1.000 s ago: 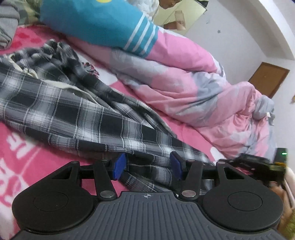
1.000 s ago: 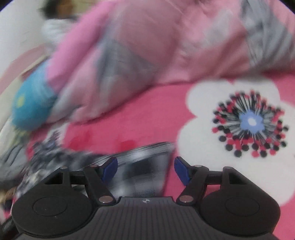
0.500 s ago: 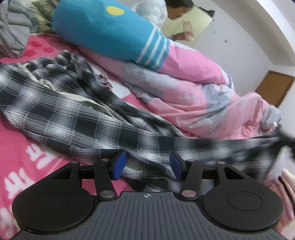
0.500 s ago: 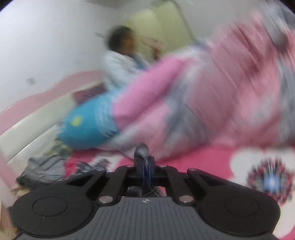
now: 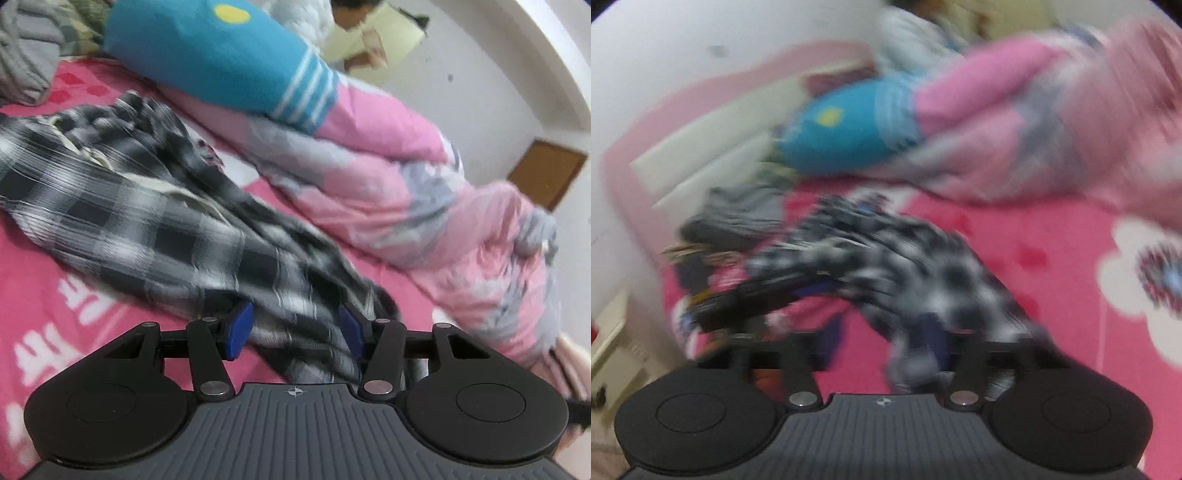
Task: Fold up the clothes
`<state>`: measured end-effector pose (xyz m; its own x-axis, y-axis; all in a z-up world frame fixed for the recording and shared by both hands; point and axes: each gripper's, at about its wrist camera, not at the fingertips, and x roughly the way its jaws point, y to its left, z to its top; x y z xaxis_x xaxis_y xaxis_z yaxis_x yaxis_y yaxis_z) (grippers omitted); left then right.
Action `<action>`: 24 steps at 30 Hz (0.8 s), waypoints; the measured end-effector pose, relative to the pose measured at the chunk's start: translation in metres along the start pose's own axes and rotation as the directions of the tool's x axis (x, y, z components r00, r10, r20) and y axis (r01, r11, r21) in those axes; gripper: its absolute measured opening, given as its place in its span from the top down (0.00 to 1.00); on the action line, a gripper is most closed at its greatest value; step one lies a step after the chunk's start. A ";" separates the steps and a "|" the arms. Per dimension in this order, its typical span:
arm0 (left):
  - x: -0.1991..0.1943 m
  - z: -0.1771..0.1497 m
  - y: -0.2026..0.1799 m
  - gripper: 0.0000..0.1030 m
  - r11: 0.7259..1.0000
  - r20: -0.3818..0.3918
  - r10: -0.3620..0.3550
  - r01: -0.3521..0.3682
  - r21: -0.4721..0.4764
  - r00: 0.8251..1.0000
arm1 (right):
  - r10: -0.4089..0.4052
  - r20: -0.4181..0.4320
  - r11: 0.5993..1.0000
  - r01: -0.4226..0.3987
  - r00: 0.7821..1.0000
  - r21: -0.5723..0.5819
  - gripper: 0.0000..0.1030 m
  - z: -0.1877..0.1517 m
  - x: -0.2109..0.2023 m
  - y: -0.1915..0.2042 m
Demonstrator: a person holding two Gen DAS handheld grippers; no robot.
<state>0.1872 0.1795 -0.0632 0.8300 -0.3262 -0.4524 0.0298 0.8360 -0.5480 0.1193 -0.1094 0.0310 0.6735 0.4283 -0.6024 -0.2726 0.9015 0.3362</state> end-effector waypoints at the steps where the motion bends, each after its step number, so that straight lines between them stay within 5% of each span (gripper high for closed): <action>1: 0.003 -0.002 -0.003 0.50 1.000 -0.014 0.010 -0.010 0.018 1.000 | -0.025 -0.011 0.999 0.026 1.000 0.028 0.40 0.002 0.007 -0.009; 6: 0.015 -0.009 -0.008 0.50 0.995 -0.064 0.084 -0.081 0.058 0.994 | -0.082 -0.057 0.992 0.087 0.995 0.091 0.32 0.020 0.055 -0.037; 13: 0.020 -0.007 -0.005 0.50 0.994 -0.071 0.106 -0.103 0.047 0.992 | -0.121 -0.078 0.989 0.126 0.990 0.075 0.34 0.036 0.134 -0.059; 14: 0.021 -0.007 -0.006 0.50 0.993 -0.070 0.109 -0.106 0.052 0.992 | -0.111 -0.080 0.989 0.118 0.991 0.091 0.43 0.038 0.144 -0.065; 16: 0.023 -0.007 -0.007 0.50 0.992 -0.069 0.116 -0.112 0.061 0.991 | -0.066 -0.056 0.982 0.075 0.996 0.173 0.83 0.038 0.152 -0.079; 17: 0.024 -0.007 -0.007 0.50 0.991 -0.071 0.119 -0.114 0.067 0.990 | -0.070 -0.019 0.974 0.073 0.997 0.216 0.91 0.037 0.151 -0.085; 24: 0.026 -0.008 -0.010 0.50 0.987 -0.071 0.137 -0.130 0.089 0.988 | -0.109 0.195 0.930 0.030 0.975 0.366 0.98 0.022 0.093 -0.109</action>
<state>0.2039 0.1595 -0.0754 0.7846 -0.2394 -0.5720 -0.0287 0.9074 -0.4193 0.2272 -0.1696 -0.0457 0.8203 0.3074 -0.4822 0.0186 0.8285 0.5597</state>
